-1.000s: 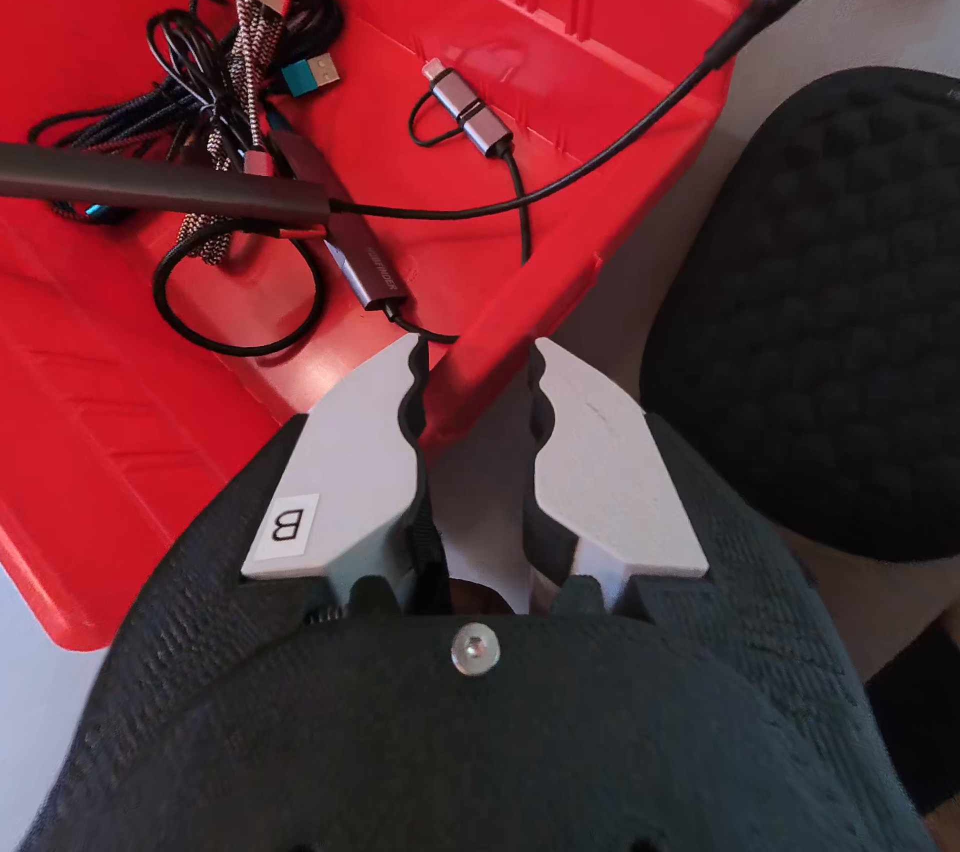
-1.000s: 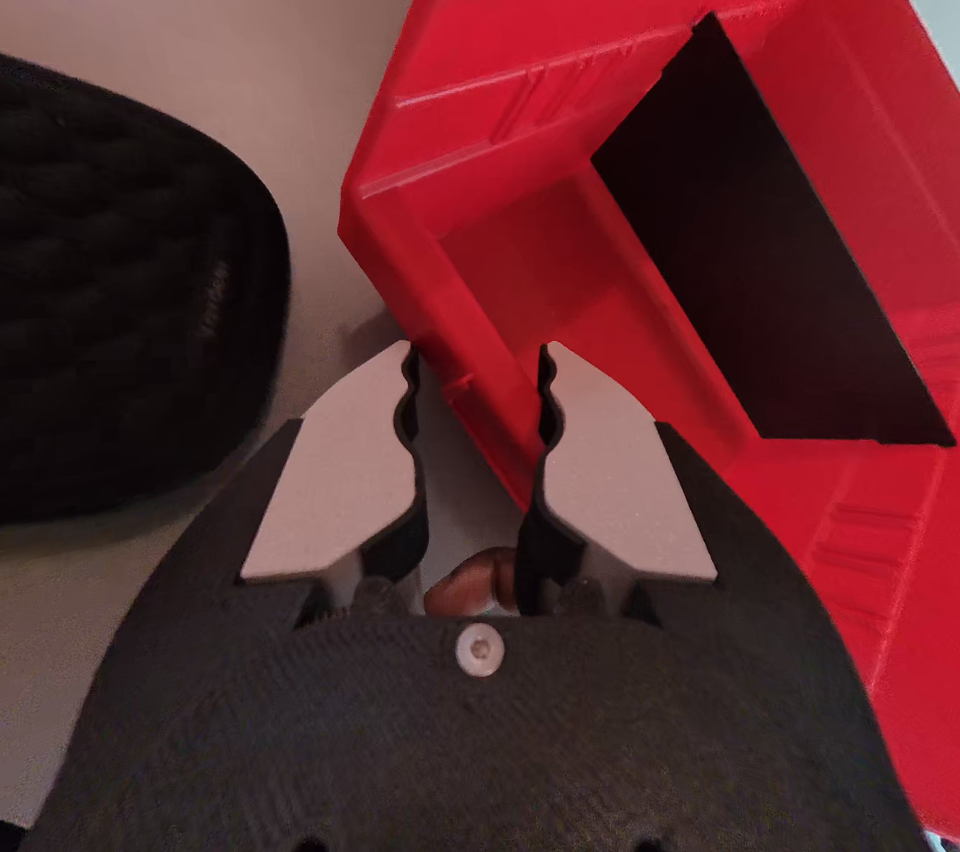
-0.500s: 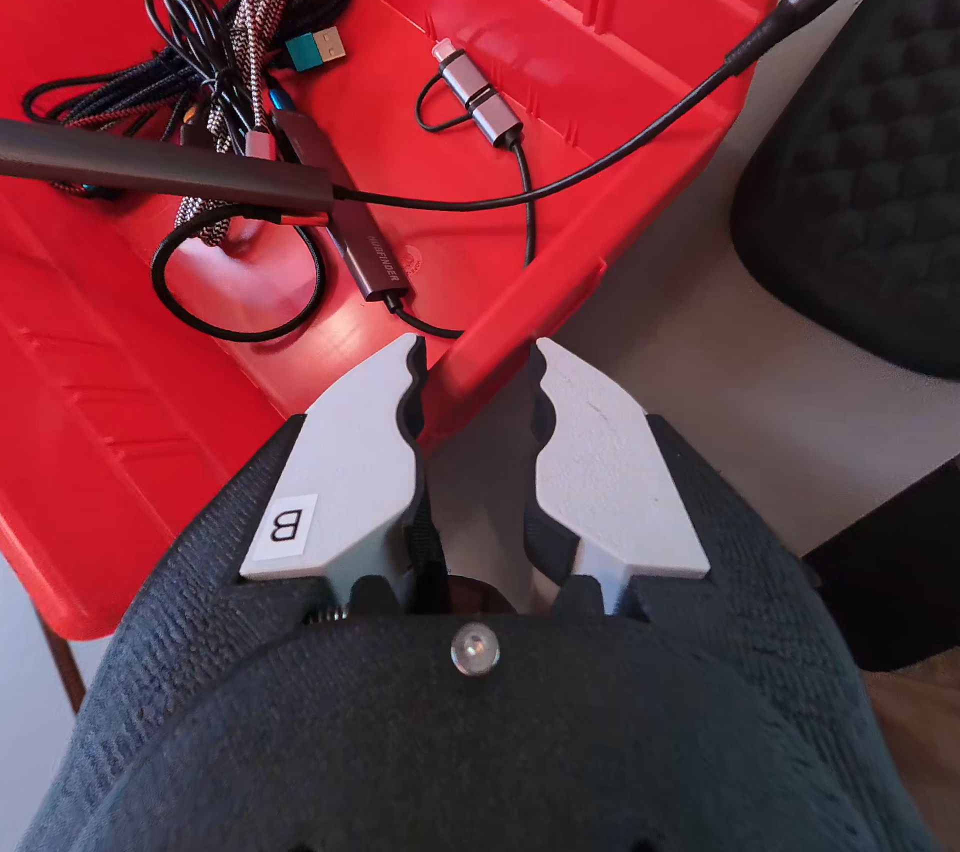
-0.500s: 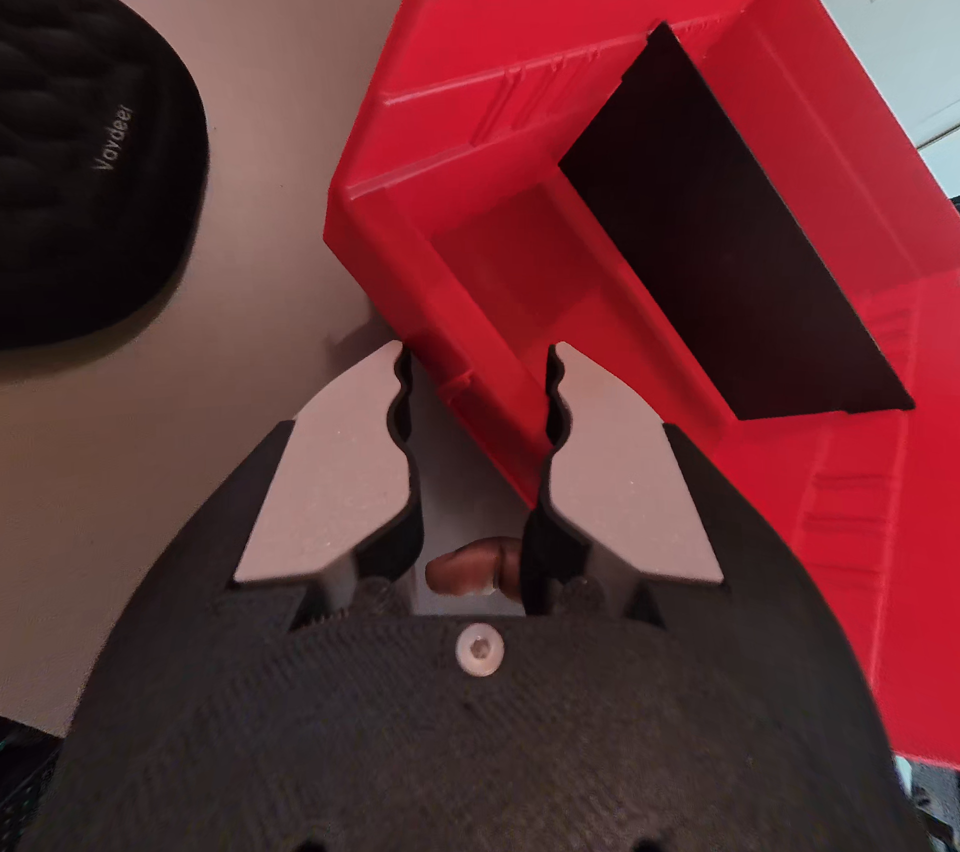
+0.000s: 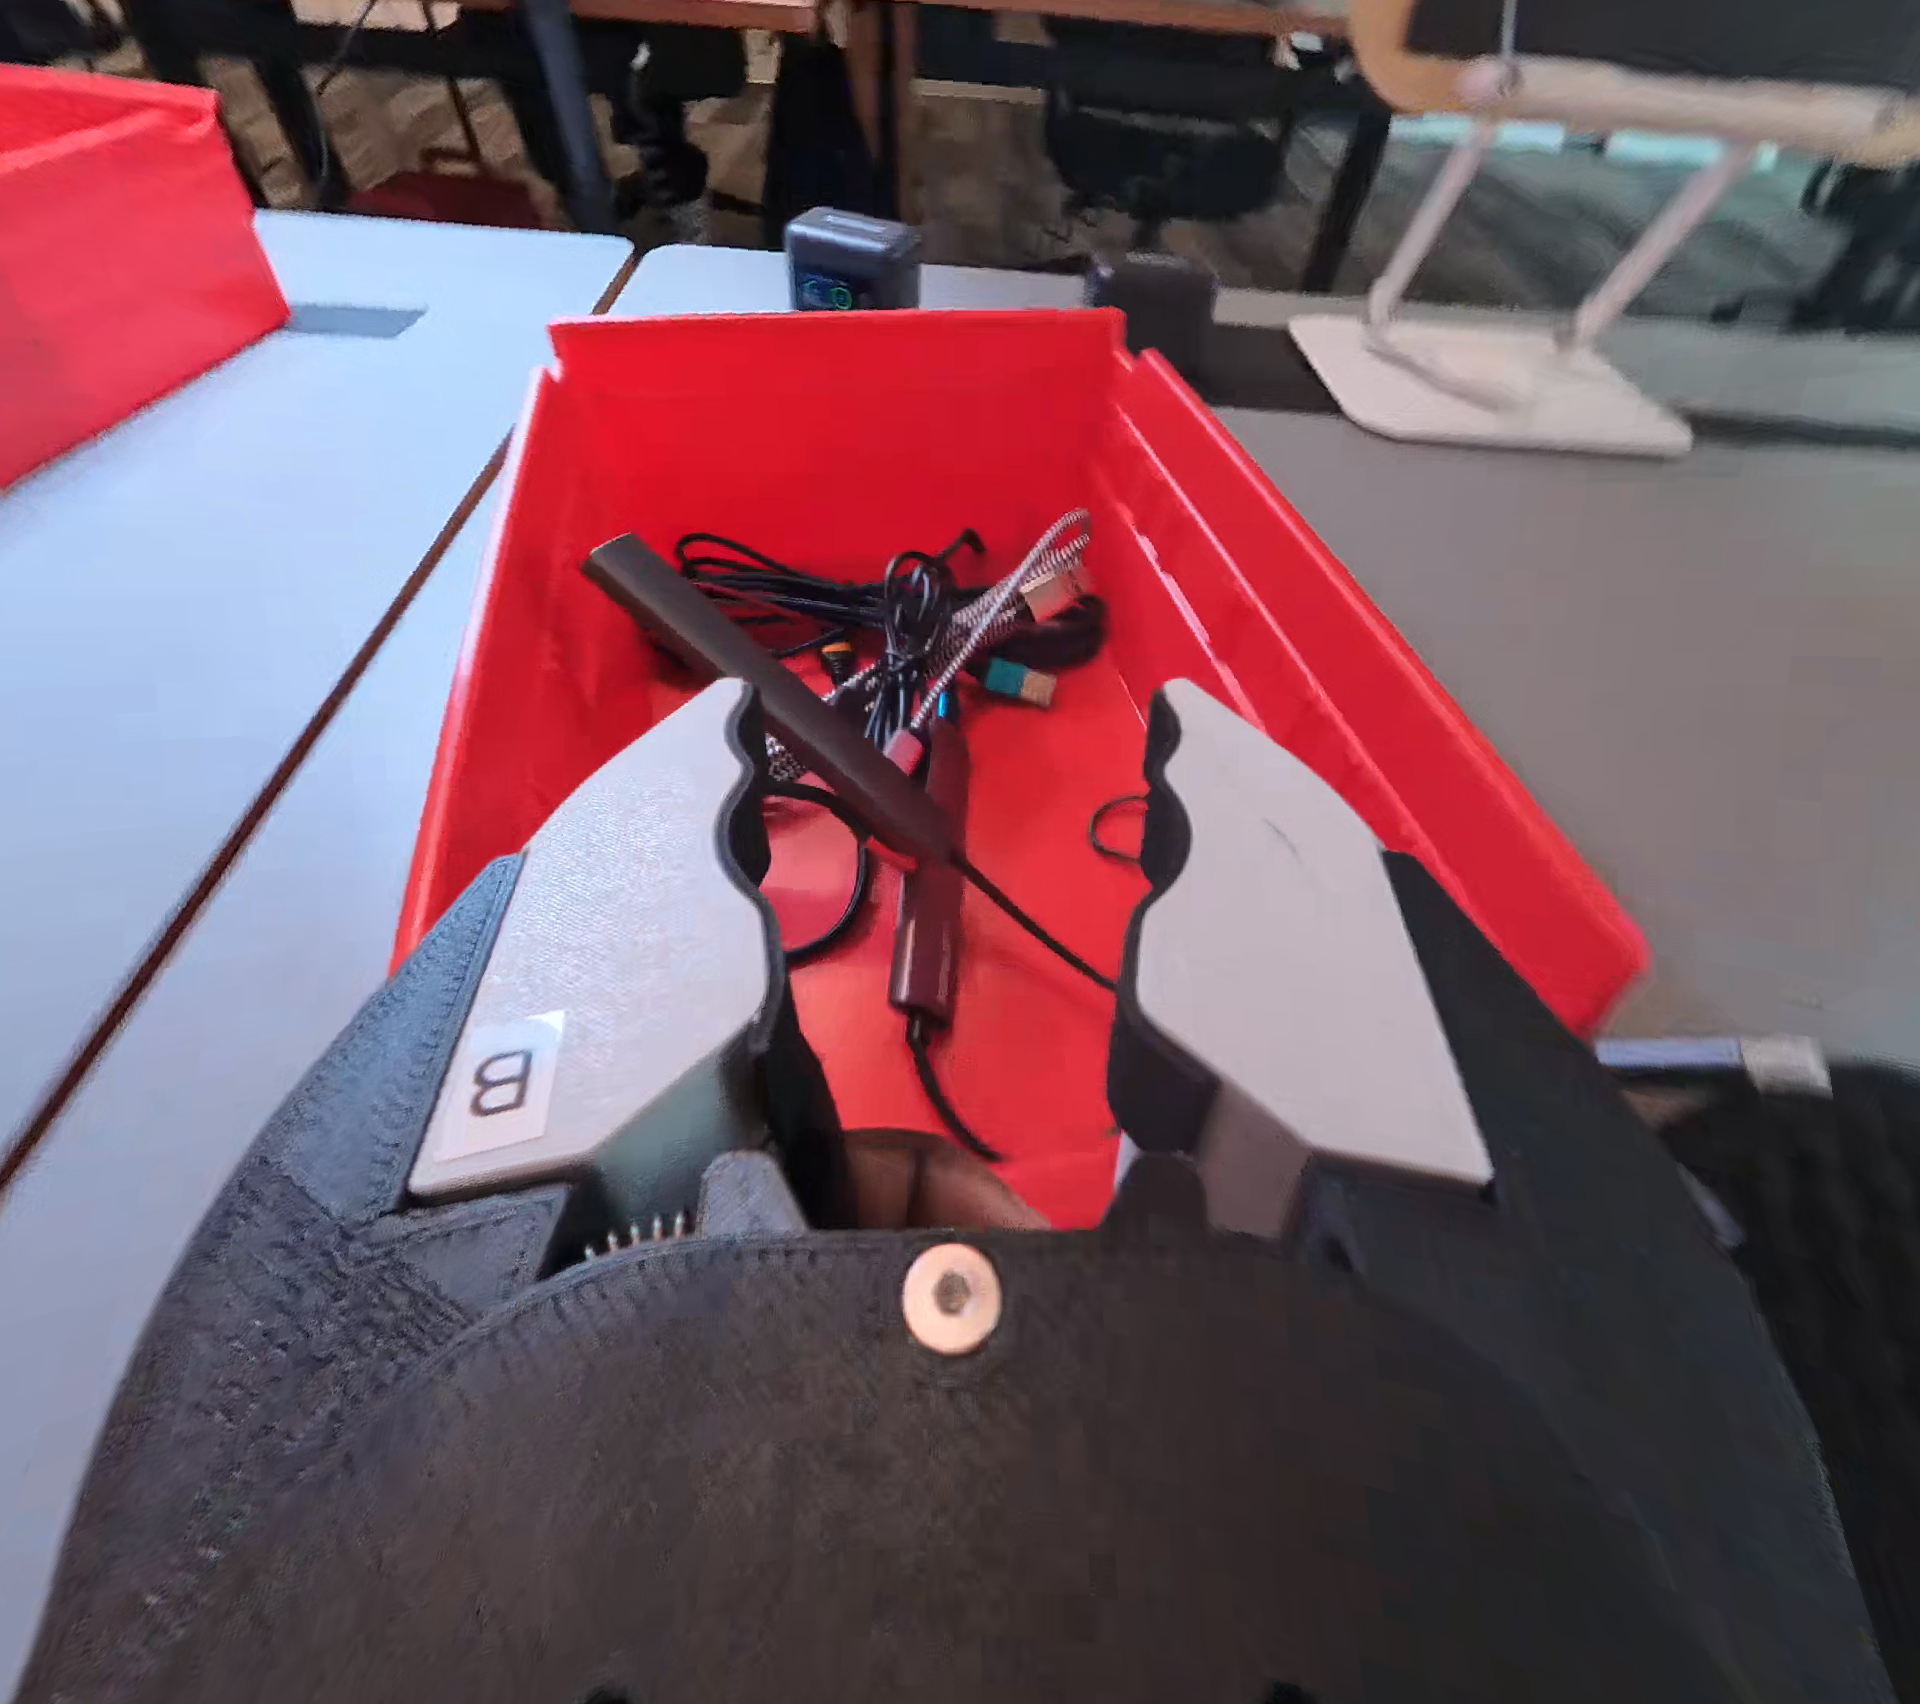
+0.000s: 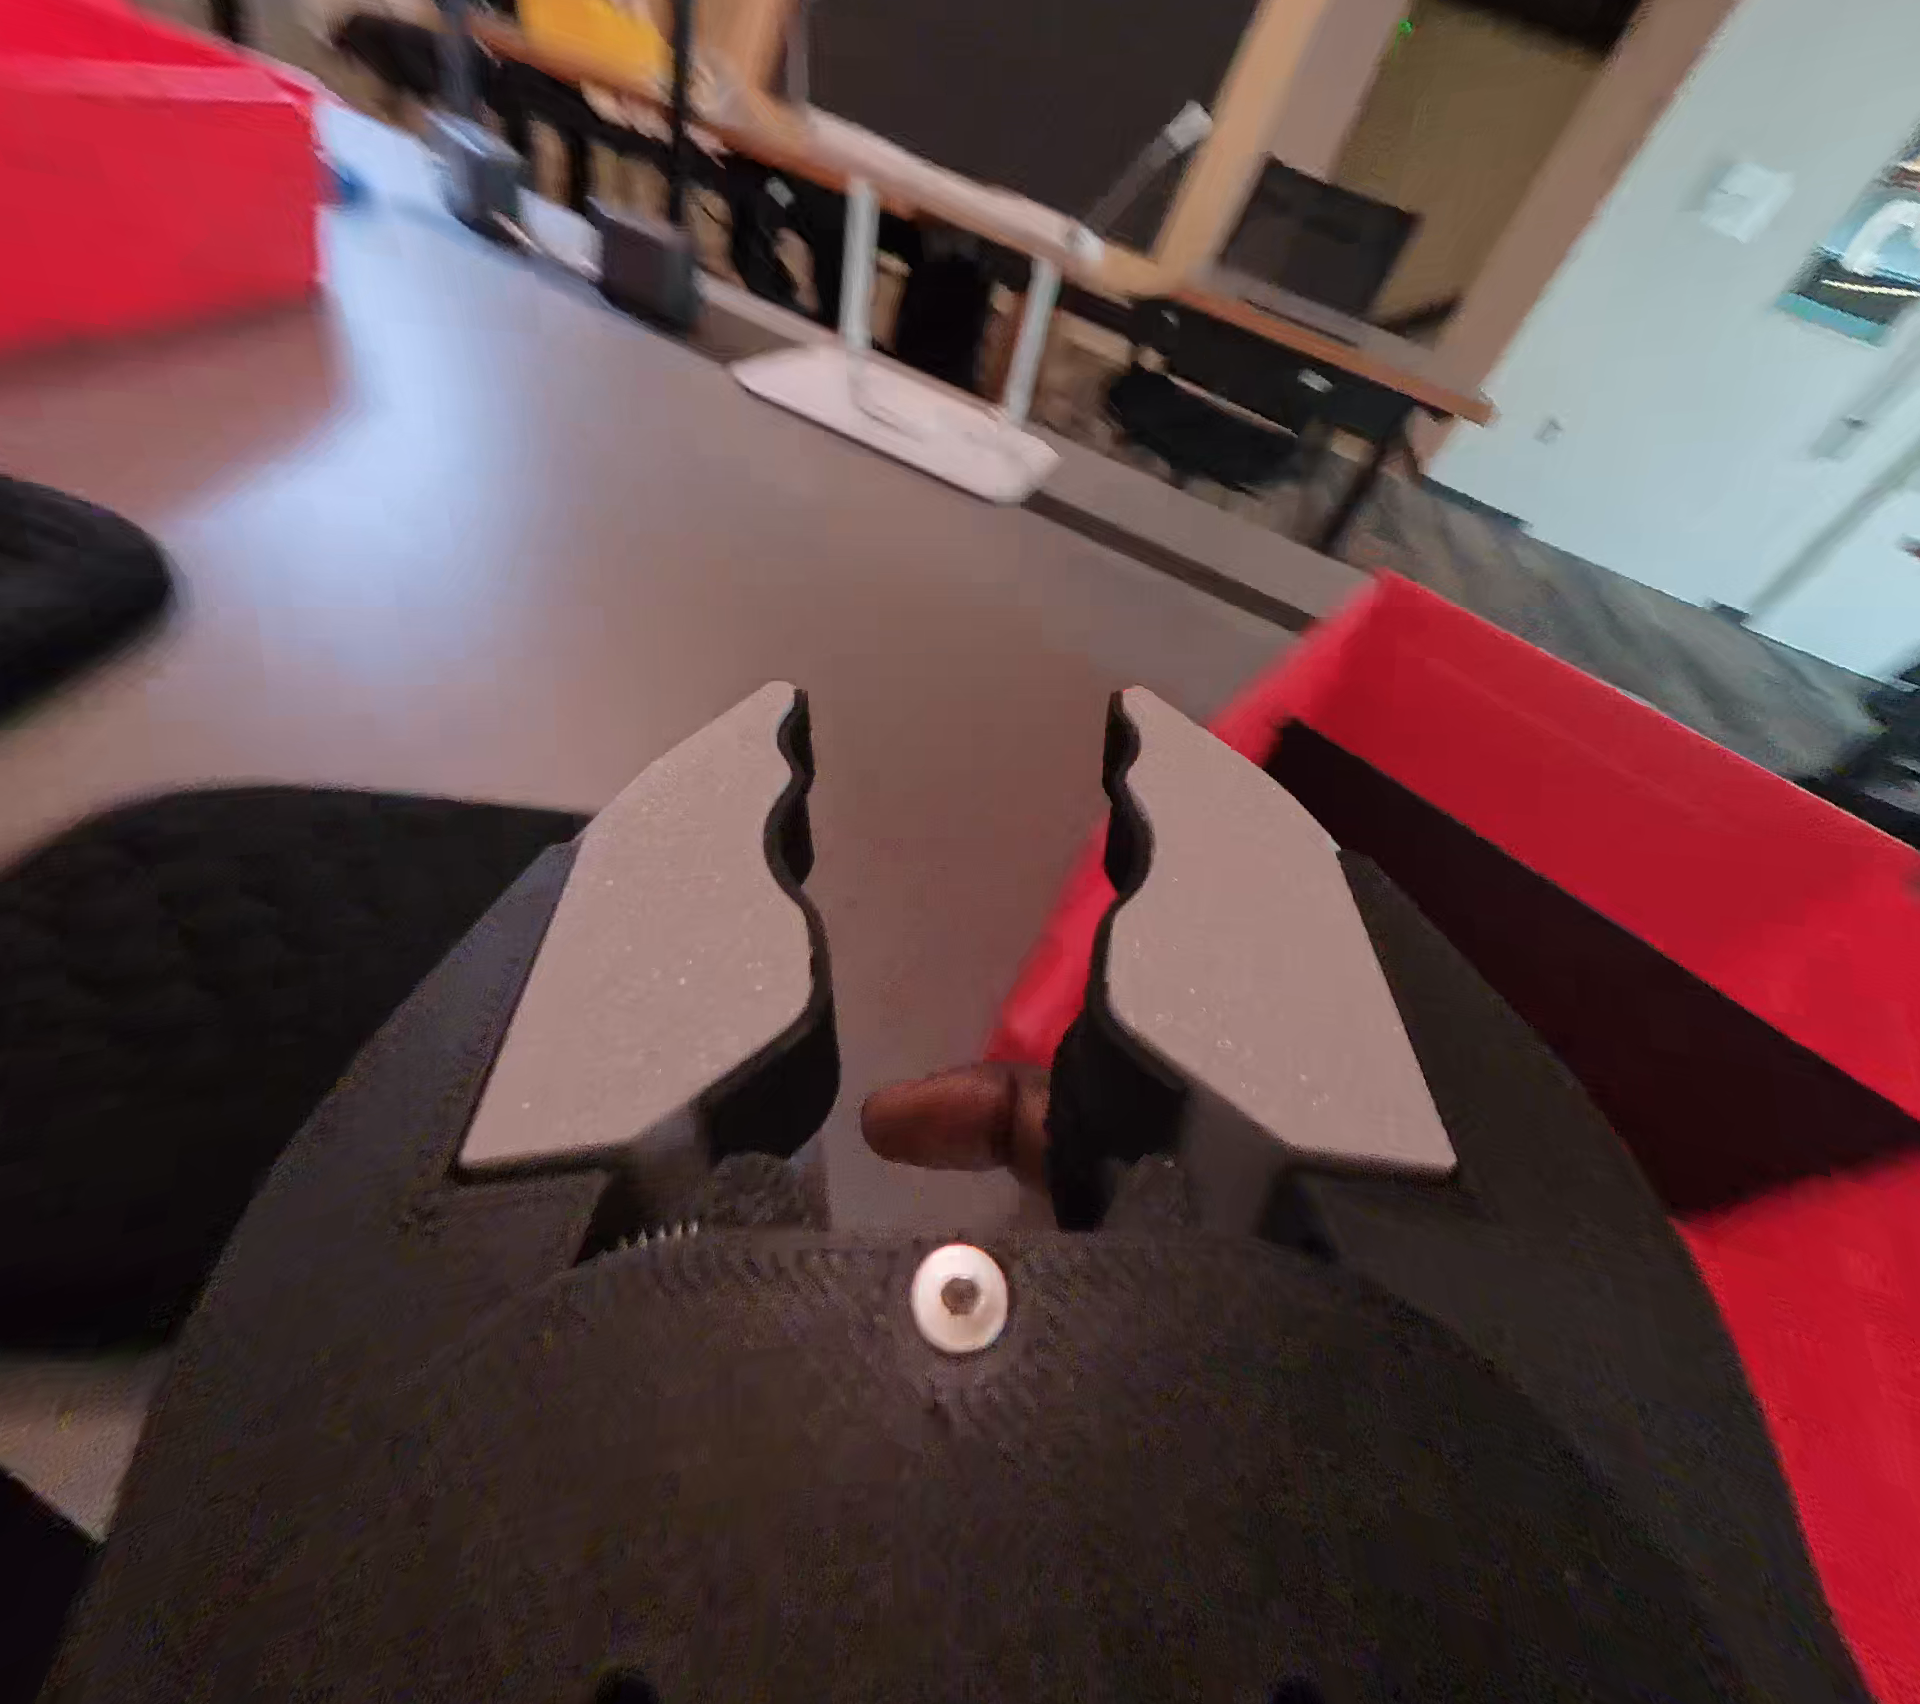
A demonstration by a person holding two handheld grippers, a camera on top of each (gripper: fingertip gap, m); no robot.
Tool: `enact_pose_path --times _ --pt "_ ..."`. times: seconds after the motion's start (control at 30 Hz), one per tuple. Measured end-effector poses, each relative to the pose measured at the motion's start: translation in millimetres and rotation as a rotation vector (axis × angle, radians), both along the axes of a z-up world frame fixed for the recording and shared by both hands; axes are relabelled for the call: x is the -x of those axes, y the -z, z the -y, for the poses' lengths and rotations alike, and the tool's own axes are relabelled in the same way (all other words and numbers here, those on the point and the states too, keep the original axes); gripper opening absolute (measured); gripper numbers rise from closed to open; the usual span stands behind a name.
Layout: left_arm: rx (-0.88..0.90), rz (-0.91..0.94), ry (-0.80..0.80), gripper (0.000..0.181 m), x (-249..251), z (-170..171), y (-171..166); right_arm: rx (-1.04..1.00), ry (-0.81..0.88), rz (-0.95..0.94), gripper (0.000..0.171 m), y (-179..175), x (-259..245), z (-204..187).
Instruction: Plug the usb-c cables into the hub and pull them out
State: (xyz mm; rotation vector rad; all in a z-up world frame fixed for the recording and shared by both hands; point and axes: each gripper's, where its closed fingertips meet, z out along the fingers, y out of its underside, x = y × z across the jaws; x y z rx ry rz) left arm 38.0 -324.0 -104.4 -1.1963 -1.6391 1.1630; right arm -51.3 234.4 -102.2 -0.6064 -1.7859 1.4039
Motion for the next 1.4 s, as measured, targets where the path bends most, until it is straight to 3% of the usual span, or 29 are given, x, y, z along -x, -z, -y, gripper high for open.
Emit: enact_pose_path --times 0.17,0.33,0.6,0.83,0.87,0.9,1.0,1.2,1.4 --pt "-0.215 -0.034 -0.127 0.070 25.1 34.9 18.6 0.094 -0.222 0.039 0.051 0.1 -19.7 71.6" --pt "-0.211 0.053 -0.166 0.068 35.2 48.7 26.7 0.071 -0.260 0.196 0.050 40.7 -14.2 104.0" --pt "-0.293 0.167 -0.184 0.056 50.2 66.5 48.0 0.126 -0.255 0.234 0.045 41.0 -10.7 99.3" --pt "-0.201 0.263 -0.186 0.050 61.4 65.9 65.4 0.211 -0.247 0.266 0.041 37.7 -6.3 91.9" --pt "-0.163 0.268 -0.192 0.043 61.7 66.6 65.5 0.216 -0.243 0.268 0.040 37.8 -5.7 91.3" --pt "-0.127 0.259 -0.208 0.027 61.0 68.1 63.0 0.219 -0.240 0.272 0.039 37.9 -5.1 90.8" --pt "-0.052 0.173 -0.166 0.018 62.7 59.8 47.0 0.224 -0.231 0.289 0.038 39.5 -3.1 90.1" --pt "-0.049 -0.059 -0.078 0.010 61.7 40.1 6.0 0.206 -0.212 0.304 0.037 43.1 -0.8 90.5" --pt "0.105 -0.280 -0.025 0.010 52.1 17.4 -57.4 0.147 -0.190 0.301 0.036 48.3 -0.3 93.7"
